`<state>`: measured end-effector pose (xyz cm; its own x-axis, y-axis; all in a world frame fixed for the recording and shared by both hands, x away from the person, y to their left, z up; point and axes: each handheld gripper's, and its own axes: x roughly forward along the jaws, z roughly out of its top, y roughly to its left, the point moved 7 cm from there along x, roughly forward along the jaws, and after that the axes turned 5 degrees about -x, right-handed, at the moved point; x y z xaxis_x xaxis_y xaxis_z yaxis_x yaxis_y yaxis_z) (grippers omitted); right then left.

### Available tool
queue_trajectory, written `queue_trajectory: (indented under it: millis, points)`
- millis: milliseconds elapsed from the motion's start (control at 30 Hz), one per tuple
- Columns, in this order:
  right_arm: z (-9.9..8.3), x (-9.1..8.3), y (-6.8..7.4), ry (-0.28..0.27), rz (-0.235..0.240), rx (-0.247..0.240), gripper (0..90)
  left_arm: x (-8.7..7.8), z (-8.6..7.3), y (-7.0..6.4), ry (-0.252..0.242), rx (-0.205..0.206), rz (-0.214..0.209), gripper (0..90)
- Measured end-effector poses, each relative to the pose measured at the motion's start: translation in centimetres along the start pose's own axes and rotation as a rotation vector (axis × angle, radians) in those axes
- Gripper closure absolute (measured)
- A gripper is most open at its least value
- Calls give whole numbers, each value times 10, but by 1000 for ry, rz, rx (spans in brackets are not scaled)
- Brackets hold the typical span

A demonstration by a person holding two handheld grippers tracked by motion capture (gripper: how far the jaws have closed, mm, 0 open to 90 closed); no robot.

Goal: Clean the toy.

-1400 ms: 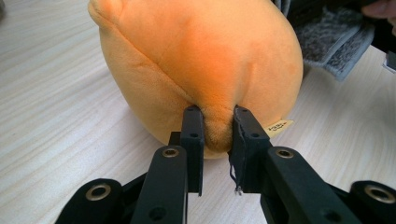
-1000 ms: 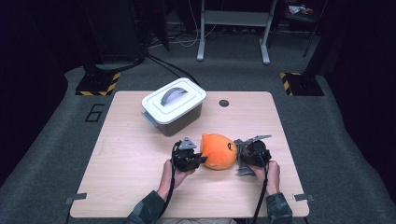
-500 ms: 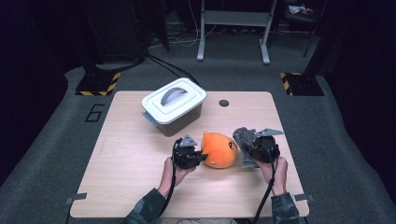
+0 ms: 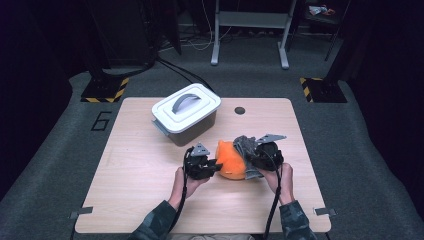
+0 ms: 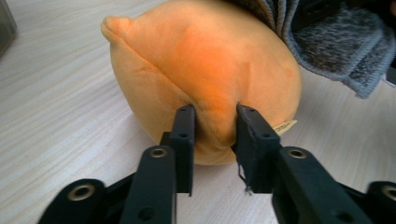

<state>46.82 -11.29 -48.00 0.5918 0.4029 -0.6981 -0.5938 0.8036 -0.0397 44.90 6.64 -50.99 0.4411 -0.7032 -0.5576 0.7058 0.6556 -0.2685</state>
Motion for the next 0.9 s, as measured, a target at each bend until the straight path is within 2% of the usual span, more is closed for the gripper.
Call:
queue_trajectory:
  millis: [67, 133, 167, 300, 367, 433, 500, 600, 633, 700, 733, 800, 900]
  points:
    - [0, 0, -1, 4, 1, 7, 710, -1, -1, 1, -10, 5, -2, 620]
    - [0, 2, -3, 1, -2, 0, 710, 0, -3, 3, 6, 5, 13, 532]
    - [1, 2, -3, 0, -6, 10, 710, 1, -5, 3, 7, 11, 7, 501]
    - [1, 2, -2, 7, 1, 11, 710, 10, -8, 4, 11, 44, 9, 440]
    - [2, 3, -3, 5, -5, -1, 710, 13, -9, 2, 5, 41, 0, 495]
    - [3, 4, -4, 3, -13, 5, 710, 14, -7, 3, -4, 61, 6, 583]
    - [3, 3, -3, 7, -9, 8, 710, 14, -6, 3, -11, 55, 19, 656]
    - [8, -2, -1, -19, -16, -10, 711, 13, -4, 2, -14, 31, 23, 718]
    - [11, -5, 2, -26, -17, -8, 711, 13, -3, 2, -14, 18, 18, 726]
    - [15, -9, 6, -43, 4, -40, 711, 10, 0, 1, -17, 8, 9, 736]
    - [18, -10, 9, -54, 11, -50, 711, 10, 2, -2, -11, -14, -1, 738]
    - [23, -12, 18, -57, 23, -45, 711, 8, 5, -6, -9, -23, -7, 740]
    - [31, -13, 27, -71, 38, -75, 711, 7, 10, -11, -12, -37, -18, 742]
